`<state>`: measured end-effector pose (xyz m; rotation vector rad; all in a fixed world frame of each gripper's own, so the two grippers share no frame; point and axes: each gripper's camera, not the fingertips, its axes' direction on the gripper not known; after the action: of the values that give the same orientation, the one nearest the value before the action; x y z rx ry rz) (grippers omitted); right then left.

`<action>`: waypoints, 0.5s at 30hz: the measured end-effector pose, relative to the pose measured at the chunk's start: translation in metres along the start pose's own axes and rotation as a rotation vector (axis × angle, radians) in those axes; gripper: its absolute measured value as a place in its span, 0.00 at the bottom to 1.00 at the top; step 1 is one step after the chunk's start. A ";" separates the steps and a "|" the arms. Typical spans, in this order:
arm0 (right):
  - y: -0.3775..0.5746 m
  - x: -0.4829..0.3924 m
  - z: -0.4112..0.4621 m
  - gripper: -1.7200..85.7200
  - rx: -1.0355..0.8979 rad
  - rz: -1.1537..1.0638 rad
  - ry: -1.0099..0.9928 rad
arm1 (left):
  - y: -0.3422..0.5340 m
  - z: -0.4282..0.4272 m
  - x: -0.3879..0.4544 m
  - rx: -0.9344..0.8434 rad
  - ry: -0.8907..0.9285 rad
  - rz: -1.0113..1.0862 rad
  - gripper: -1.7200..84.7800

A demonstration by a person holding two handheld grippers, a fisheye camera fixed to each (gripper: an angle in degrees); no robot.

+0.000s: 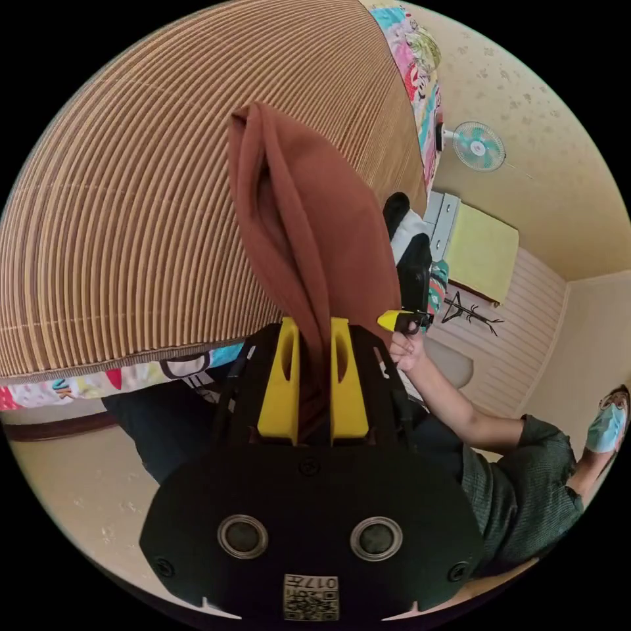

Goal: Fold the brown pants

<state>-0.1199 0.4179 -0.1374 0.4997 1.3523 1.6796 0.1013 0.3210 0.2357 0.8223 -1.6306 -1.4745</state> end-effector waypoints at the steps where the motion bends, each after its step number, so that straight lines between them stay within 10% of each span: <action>1: 0.011 -0.019 -0.014 0.09 0.011 -0.027 -0.002 | 0.004 0.012 0.028 -0.018 -0.002 0.031 0.10; 15: 0.154 -0.279 -0.368 0.12 0.302 -0.237 0.400 | -0.067 0.174 0.437 -0.312 -0.021 0.580 0.12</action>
<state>-0.3154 -0.0200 -0.0536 0.1610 1.8931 1.4319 -0.2675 0.0223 0.2170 0.1359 -1.4375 -1.2645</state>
